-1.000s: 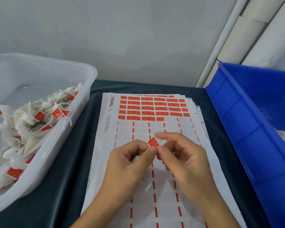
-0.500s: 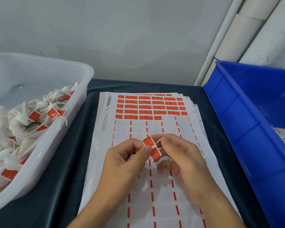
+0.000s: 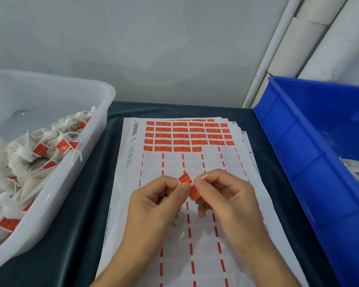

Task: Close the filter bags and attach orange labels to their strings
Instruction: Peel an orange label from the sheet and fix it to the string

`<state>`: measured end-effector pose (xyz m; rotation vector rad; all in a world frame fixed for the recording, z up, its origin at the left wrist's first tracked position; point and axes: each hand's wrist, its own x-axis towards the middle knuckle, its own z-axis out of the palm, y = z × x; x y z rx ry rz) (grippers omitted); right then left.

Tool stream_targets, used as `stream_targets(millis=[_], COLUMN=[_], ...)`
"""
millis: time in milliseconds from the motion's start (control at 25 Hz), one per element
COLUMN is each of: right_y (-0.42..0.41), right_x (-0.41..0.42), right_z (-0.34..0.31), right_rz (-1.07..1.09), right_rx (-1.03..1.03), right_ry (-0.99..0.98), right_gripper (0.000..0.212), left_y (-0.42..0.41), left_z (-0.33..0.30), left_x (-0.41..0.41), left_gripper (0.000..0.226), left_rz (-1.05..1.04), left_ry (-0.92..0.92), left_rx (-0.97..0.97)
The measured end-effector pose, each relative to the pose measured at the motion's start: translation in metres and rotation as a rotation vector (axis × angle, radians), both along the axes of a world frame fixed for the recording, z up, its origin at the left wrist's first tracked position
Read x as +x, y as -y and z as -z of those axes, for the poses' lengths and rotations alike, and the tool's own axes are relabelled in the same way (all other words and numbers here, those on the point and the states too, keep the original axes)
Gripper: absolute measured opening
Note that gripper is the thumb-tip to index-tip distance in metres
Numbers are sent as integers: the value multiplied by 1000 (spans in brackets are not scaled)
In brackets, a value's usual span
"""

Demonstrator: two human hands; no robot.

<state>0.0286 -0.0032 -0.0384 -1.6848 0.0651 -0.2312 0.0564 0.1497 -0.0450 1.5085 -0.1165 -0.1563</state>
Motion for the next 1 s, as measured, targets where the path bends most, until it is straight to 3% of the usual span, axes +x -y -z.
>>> stream_targets(millis=[680,1000], right_y=[3,1], right_x=[1,2], right_z=[-1,3], right_rz=[-74,13], right_rx=[42,-97], right_ry=[-54,-55], right_gripper=[11,12], left_y=[-1,3], left_z=[-2,5], left_x=[0,-1], left_gripper=[26,9], left_rz=[45,-124], left_ry=[-19,143], left_rx=[-24,209])
